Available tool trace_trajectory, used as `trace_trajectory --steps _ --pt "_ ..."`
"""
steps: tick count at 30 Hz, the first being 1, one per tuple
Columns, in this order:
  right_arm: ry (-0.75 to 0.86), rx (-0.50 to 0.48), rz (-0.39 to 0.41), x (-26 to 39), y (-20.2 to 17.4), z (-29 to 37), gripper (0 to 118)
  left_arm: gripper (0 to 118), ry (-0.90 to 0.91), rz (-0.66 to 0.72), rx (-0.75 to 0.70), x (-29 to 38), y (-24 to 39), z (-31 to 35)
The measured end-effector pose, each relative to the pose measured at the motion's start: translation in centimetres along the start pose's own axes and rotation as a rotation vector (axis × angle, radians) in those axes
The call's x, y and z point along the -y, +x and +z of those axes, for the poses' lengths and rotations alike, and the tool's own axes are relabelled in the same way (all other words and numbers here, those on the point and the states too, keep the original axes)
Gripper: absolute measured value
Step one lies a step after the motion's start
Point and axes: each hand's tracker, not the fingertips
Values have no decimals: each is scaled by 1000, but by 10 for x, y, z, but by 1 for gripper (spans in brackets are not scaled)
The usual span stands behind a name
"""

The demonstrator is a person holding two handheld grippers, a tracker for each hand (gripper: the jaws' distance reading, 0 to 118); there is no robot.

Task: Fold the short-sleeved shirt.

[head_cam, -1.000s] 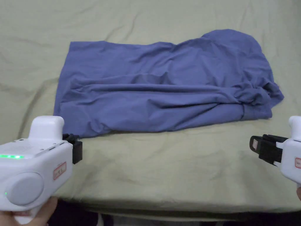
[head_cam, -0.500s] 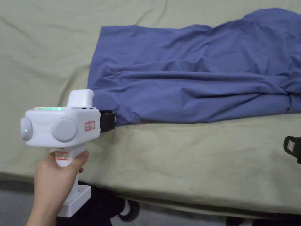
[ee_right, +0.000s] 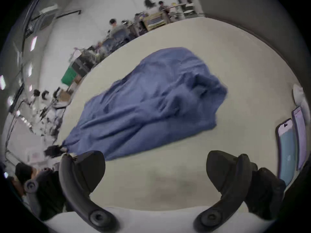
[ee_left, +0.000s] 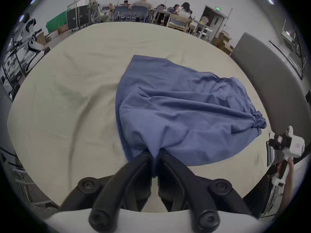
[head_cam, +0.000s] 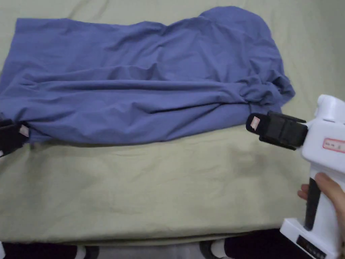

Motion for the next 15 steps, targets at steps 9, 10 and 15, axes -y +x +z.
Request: trace_trajectory --steps 9,10,15 --pt "-152 276 373 -29 -5 -70 16 3 -33 -13 -10 0 -3 -10" --pt "-130 230 376 -29 -6 -64 14 3 -37 -22 -12 -1 -2 -10" --pt "-112 174 297 -31 -2 -38 14 3 -33 -27 1 -10 -4 -3"
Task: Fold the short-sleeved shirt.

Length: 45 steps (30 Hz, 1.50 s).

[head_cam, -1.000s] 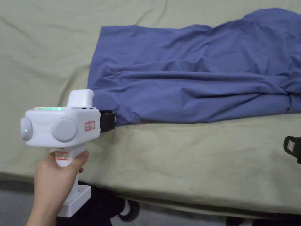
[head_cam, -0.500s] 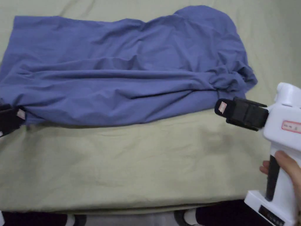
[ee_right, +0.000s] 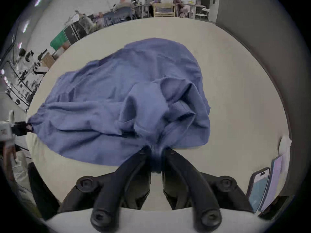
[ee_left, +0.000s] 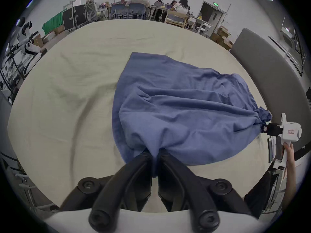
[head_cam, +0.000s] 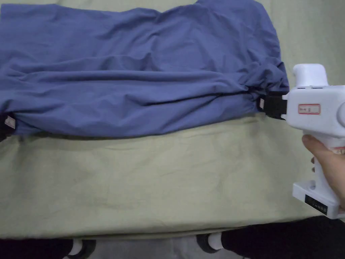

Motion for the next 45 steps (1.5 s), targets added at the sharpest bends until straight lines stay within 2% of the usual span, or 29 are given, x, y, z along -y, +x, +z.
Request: trace_trajectory --steps 3,11,16,20,21,22,23,24,25,26,29,31,33,34,35,36,37,38,39,40,43,45 --pt "40 -35 -35 5 4 30 14 3 14 -23 -5 -4 -4 14" --pt "27 -19 -16 52 2 84 14 3 -26 -88 -25 15 -15 35" --pt "-80 -23 -34 89 1 70 14 3 -109 -107 -43 49 -12 22" --pt "-118 -3 -34 94 0 51 14 3 -158 -95 -61 58 -10 10" --pt "-123 0 -38 93 1 49 23 8 -168 -65 -56 57 -12 9" --pt "-130 4 -44 92 0 48 52 22 -175 -22 -43 56 -15 8" --pt "-150 24 -33 92 -2 48 105 66 -183 2 -51 56 -18 8" --pt "-180 53 -8 94 -3 46 118 90 -174 -2 -68 58 -19 10" --pt "-215 49 14 97 -4 46 118 90 -166 -17 -93 61 -19 13" --pt "-184 31 18 101 -6 55 118 90 -141 -27 -95 62 -21 20" --pt "-168 -30 -58 100 -6 79 118 90 -69 -44 -144 68 -18 56" --pt "-72 -44 -42 94 -11 106 112 90 -33 -102 -222 65 -7 86" --pt "28 -26 -6 81 -23 140 83 89 60 -237 -317 62 14 122" --pt "90 -11 11 76 -29 155 83 89 104 -265 -333 59 22 140" --pt "160 -6 13 72 -36 172 74 87 172 -273 -323 56 31 160" --pt "227 -23 22 70 -41 184 44 78 239 -261 -293 52 38 179" --pt "286 -21 13 67 -47 189 2 44 294 -256 -194 46 42 192" --pt "293 -68 -15 65 -48 192 2 0 333 -191 -88 38 41 197" --pt "259 -126 -13 60 -48 191 2 0 386 -124 -29 32 40 203" --pt "263 -139 -17 58 -48 187 2 0 322 -137 27 22 40 199" --pt "263 -140 4 47 -53 174 2 0 341 -202 -103 -6 46 166" --pt "255 -140 12 39 -56 165 2 0 314 -194 -77 -36 41 140"
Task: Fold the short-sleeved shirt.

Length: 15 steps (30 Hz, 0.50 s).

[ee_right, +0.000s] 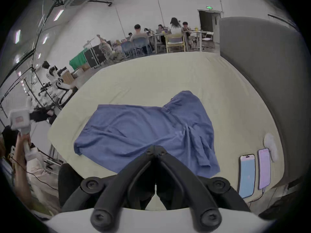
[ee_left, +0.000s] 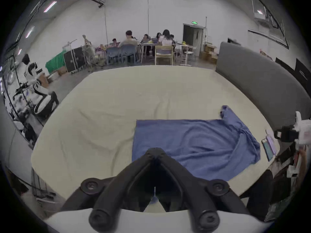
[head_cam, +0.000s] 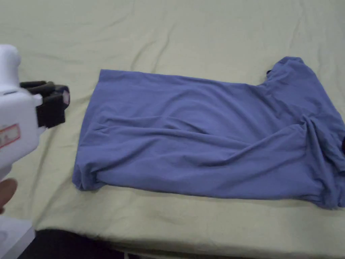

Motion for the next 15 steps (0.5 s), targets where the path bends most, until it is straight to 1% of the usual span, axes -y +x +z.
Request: trace_trajectory --steps 1,2,3,4,5,6,7,10,11,14,15 --pt "-10 -6 1 -1 1 -6 2 0 -14 12 19 -11 -4 -26" --pt "-22 -11 -1 -2 1 -12 2 4 -35 46 51 -23 -12 -53" --pt "-34 -16 7 -2 1 -19 2 18 -67 84 68 -35 -21 -82" --pt "-43 -10 12 -6 -3 -24 2 48 -126 127 110 -45 -30 -112" --pt "-59 -7 12 -6 -3 -31 2 86 -188 162 137 -56 -36 -150" --pt "-72 -13 13 -6 -2 -37 2 87 -281 198 156 -63 -44 -189" --pt "-81 -17 6 -6 -2 -42 2 87 -329 206 129 -67 -48 -218" --pt "-123 -13 -10 -8 -1 -59 2 87 -417 152 43 -70 -54 -305" --pt "-137 -8 -16 -8 0 -66 2 87 -456 135 12 -68 -53 -326" --pt "-180 7 -20 -7 1 -81 2 86 -481 20 -34 -62 -51 -366" --pt "-197 4 -21 -6 2 -87 2 79 -501 4 -51 -59 -50 -376"
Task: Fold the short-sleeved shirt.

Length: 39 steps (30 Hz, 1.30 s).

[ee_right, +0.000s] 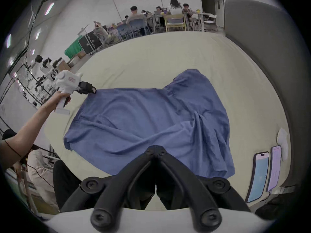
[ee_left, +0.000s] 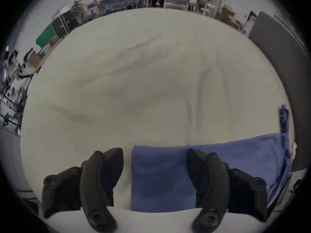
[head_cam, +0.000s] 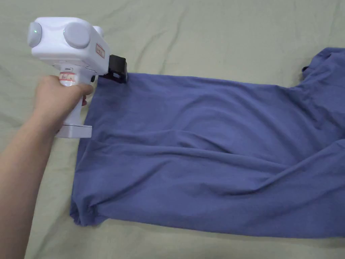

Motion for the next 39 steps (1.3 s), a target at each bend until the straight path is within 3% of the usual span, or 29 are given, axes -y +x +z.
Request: trace_trajectory --steps 1,3,5,7,12,13,15,16,18,22,25,26,27,29,30,31,32,33,35,36,39 --pt "-7 2 0 -2 0 -3 2 75 1 6 24 2 1 -3" --pt "-30 -1 0 -1 1 -12 2 5 100 -26 25 11 6 9" --pt "-44 -1 -4 0 2 -16 2 3 111 -62 12 14 11 17" --pt "-57 -8 -7 0 4 -22 2 2 41 -45 134 19 5 28" --pt "-24 -10 -16 -15 10 -17 2 2 176 -114 94 34 20 84" --pt "-4 -16 -38 -22 15 -13 13 2 207 -117 114 37 22 99" --pt "53 -37 -81 -47 32 -17 101 2 279 -99 134 50 25 132" --pt "81 -38 -97 -58 40 -23 118 2 306 -95 142 55 26 144" --pt "130 -25 -131 -92 67 -39 118 2 326 -95 153 71 33 167" --pt "-52 167 -150 -153 116 -109 118 2 338 -24 200 82 27 179" --pt "-200 233 -170 -173 149 -177 118 2 348 19 223 85 26 178" --pt "-224 223 -167 -173 151 -194 109 2 331 30 241 83 27 177" --pt "-268 222 -162 -173 152 -208 90 2 327 28 240 83 28 176" --pt "-334 295 -89 -165 142 -219 80 2 322 18 243 82 32 174" --pt "-275 272 -50 -164 136 -210 62 2 318 17 241 80 34 174" --pt "-267 281 -59 -166 132 -201 20 2 318 12 236 81 35 174" --pt "-249 260 -42 -166 130 -193 3 2 323 4 234 82 36 175" --pt "-224 181 -37 -164 128 -186 3 2 321 -1 240 82 36 175" --pt "-213 241 -34 -162 117 -174 3 2 330 -1 230 82 36 179" --pt "-201 228 -3 -162 113 -168 3 2 326 -2 231 81 34 181" --pt "-116 194 -9 -161 109 -136 3 2 329 -1 219 86 23 192"
